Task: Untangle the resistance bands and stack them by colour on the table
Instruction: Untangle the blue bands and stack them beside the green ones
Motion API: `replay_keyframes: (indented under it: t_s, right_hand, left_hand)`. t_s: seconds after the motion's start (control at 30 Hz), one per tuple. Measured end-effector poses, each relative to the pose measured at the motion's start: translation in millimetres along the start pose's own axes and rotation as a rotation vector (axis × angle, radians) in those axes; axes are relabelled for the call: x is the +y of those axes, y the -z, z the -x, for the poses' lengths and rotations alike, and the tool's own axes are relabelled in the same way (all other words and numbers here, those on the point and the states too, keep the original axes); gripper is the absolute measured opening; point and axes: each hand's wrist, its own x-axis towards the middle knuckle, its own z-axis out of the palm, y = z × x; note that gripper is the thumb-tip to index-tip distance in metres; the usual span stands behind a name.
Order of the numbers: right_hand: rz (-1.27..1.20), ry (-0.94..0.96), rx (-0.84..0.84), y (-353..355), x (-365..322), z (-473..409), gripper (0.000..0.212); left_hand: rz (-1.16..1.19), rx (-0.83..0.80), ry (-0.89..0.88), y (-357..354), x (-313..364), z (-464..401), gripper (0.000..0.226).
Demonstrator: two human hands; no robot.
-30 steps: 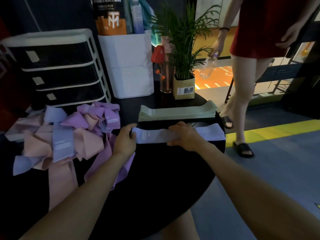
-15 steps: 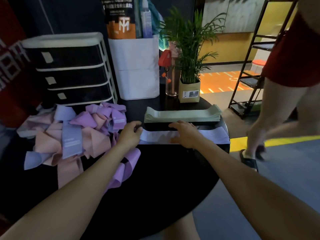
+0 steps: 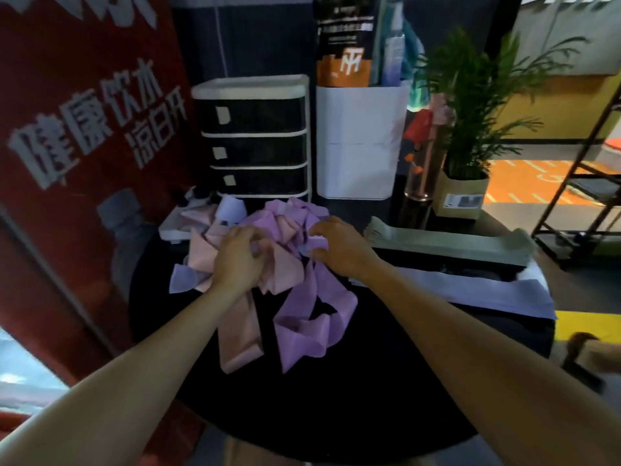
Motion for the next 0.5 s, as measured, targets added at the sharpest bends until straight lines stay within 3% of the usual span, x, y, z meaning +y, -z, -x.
replay_keyframes:
  t_s: [0.3,0.5]
  right_hand:
    - [0.014,0.081,-0.084,-41.2,-39.0,-16.7,0.042]
    - [0.053,0.064,-0.119,-49.3,-38.3,-18.1,0.044]
  left_hand:
    - [0.035,0.000,0.224,4.0,-32.9,18.3,0.053]
    - [0.134,-0.042,0.255,0.0,-35.9,20.9,0.052]
